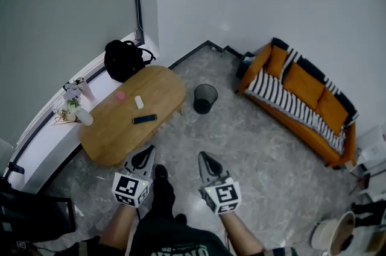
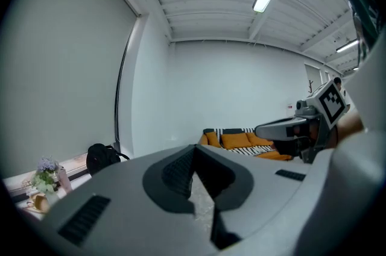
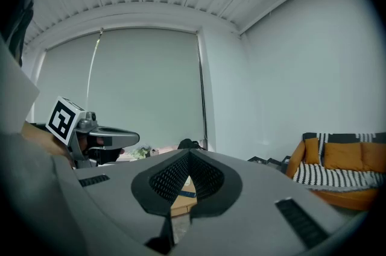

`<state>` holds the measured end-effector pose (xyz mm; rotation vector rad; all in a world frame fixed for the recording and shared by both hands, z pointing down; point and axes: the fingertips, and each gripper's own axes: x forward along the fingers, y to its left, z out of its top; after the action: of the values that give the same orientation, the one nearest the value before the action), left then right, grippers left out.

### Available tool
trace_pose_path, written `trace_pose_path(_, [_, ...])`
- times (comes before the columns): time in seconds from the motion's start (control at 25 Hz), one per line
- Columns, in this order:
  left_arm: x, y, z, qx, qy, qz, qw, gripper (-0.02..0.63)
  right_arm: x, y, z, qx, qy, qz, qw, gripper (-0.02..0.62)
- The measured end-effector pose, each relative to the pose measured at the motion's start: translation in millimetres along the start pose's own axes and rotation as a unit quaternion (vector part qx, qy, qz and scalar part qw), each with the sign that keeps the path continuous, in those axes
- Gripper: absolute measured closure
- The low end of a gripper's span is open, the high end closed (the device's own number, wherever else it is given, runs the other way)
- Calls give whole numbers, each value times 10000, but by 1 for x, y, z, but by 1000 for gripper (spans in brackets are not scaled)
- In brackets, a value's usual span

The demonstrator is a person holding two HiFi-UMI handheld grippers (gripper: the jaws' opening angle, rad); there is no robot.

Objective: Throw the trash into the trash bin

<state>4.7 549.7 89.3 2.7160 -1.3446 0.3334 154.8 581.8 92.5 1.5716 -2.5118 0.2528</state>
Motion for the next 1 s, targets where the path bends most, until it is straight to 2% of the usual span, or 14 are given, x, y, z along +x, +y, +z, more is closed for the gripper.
trace_pose_path(0.32, [68,95,-10,-283,170,180,9993,608,125,-13,20,-28,267,305,9992,597])
trace_pose_path(0.6, [130,210,-10,-412,316,455,9976,607,259,-12,55,-172,487,663,9965,597])
trace_pose_path(0.8, [152,273,-21,-612,485,689,9946,607,334,-5,65,-224,632,950,9932,597])
trace_pose_path(1.0, [159,318,-36,-894,625,942,9896,607,391,11,62,-329,838,1297,9875,597])
